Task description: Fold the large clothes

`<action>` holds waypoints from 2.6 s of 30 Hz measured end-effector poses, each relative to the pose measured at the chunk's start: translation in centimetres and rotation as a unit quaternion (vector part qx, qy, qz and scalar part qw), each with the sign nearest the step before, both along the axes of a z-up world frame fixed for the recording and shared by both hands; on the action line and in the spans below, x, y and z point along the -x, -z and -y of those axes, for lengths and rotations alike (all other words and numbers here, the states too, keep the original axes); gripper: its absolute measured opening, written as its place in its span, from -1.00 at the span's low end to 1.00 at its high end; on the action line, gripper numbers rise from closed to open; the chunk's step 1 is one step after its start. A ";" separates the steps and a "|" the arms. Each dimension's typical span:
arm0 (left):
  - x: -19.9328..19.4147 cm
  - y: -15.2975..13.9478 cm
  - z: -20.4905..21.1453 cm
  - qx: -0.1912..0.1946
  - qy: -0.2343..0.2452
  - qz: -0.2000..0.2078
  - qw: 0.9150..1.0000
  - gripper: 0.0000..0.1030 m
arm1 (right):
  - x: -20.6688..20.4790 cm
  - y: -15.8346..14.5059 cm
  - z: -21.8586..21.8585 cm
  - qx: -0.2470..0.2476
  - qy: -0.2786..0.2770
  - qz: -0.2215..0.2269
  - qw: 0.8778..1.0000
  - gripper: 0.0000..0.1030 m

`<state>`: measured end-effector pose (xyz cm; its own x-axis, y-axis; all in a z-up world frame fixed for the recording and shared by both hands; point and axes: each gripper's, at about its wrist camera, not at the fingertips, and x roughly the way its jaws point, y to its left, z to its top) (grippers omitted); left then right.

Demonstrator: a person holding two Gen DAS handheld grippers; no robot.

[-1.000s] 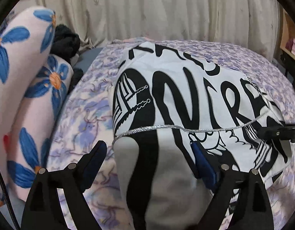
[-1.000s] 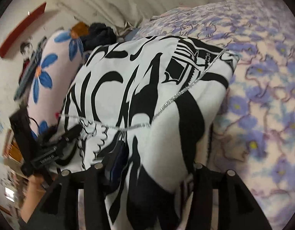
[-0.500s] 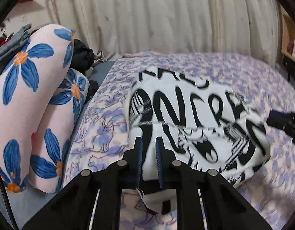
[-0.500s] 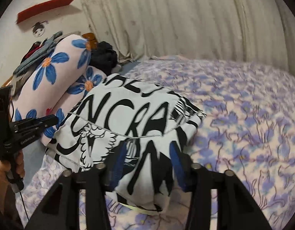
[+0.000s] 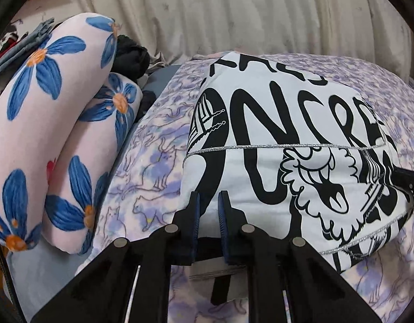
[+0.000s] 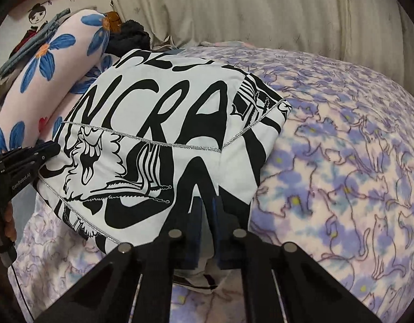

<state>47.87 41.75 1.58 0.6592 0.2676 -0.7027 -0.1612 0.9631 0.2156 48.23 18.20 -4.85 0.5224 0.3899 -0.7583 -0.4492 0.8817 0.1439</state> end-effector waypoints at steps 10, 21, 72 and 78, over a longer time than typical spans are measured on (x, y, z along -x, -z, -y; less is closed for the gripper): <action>3.3 -3.5 0.7 0.068 -0.017 0.003 0.997 -0.09 | 3.3 -4.3 2.6 -0.035 0.025 -0.041 0.998 -0.81; 14.4 -11.4 6.0 0.122 -0.011 0.037 0.992 0.74 | 14.1 -15.0 9.5 -0.054 0.016 -0.024 0.998 -0.51; 42.5 -4.2 34.9 0.128 0.047 -0.015 0.991 0.98 | 43.6 -6.6 30.5 -0.036 0.135 -0.023 0.990 0.61; 43.2 -4.1 35.3 0.125 0.047 -0.027 0.991 0.98 | 44.1 -6.5 30.9 -0.031 0.141 -0.019 0.989 0.61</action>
<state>4.66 6.46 5.73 0.6326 0.0189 -0.7743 -0.0623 0.9977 -0.0265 4.13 -12.71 1.68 0.5895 0.2796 -0.7578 -0.1799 0.9601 0.2143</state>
